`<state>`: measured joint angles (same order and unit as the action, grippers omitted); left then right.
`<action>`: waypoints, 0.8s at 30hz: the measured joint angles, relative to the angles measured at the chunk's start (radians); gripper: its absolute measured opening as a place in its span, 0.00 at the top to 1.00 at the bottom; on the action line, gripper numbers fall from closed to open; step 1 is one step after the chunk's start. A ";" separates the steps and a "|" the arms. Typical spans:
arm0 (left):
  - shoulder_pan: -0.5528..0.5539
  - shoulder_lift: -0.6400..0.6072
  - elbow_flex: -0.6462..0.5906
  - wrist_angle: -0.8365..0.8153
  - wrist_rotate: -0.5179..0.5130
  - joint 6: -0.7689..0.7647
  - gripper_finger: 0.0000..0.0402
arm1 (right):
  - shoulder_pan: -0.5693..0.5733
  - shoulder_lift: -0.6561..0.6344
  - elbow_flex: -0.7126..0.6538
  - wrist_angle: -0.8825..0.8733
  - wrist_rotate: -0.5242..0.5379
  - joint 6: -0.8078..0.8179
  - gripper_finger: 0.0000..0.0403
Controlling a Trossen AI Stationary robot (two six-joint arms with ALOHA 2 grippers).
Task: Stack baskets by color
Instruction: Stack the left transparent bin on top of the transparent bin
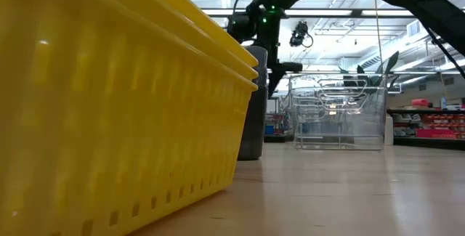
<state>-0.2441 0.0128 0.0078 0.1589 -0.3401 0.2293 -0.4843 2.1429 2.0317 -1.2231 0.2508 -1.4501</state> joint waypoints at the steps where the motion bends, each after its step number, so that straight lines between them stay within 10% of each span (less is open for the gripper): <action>1: 0.000 0.000 0.000 0.000 0.000 0.000 0.85 | 0.001 0.000 -0.016 0.002 0.013 -0.010 0.59; 14: 0.000 0.000 0.000 0.000 0.000 0.000 0.87 | 0.009 0.000 -0.169 0.190 0.063 -0.182 0.60; 24: 0.000 0.000 0.000 0.000 0.000 0.000 0.85 | 0.007 -0.004 -0.254 0.273 0.047 -0.286 0.80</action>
<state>-0.2440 0.0128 0.0078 0.1589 -0.3401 0.2295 -0.4774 2.1391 1.7779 -0.9501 0.2975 -1.7364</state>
